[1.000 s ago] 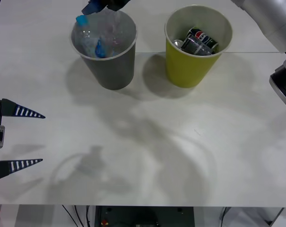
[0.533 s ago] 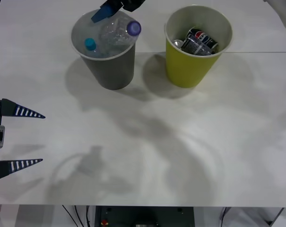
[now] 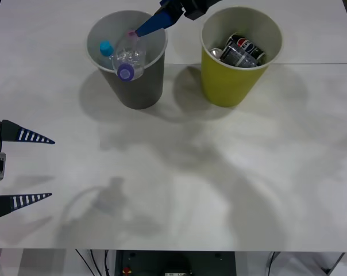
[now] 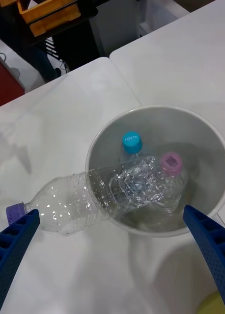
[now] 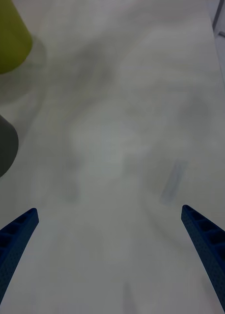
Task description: Put the can into the green bin and the plastic bottle into the gray bin
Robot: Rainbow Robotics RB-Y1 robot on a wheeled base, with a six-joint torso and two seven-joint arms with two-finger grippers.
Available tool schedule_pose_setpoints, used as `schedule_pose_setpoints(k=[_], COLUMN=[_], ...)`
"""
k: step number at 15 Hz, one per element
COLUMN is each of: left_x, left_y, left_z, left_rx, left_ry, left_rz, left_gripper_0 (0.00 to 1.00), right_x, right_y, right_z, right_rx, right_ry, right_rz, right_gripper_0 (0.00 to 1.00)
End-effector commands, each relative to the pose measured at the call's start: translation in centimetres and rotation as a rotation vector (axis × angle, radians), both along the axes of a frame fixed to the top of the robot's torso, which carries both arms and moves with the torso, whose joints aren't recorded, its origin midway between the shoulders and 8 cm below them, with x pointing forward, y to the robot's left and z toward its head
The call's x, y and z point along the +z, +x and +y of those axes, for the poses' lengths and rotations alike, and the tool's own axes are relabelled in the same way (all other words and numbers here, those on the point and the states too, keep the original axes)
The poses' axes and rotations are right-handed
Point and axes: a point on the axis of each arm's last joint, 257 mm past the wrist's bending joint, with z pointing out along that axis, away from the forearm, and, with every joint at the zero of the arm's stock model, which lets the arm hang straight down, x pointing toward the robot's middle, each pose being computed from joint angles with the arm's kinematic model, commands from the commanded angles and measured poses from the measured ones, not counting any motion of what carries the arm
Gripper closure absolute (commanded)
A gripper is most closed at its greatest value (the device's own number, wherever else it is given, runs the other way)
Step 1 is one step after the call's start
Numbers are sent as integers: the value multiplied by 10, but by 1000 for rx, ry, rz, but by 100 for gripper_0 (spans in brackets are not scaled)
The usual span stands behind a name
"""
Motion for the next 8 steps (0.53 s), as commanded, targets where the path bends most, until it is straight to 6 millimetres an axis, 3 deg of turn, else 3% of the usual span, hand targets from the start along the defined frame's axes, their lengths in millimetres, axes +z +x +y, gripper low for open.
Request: schedule_pose_setpoints(k=[1,3,8], left_x=[0,0,0], left_y=[0,0,0], left_z=[0,0,0], left_rx=[0,0,0], left_ry=[0,0,0], left_rz=[0,0,0], left_gripper_0=[0,0,0], right_x=[-5,-9,-43], right_y=[-19,-35,-81], right_z=[-29,-48,-100], right_rx=[36,55,97], right_ry=[-4,11,-8], right_rz=[-7,-23,-119], right_gripper_0=[0,0,0])
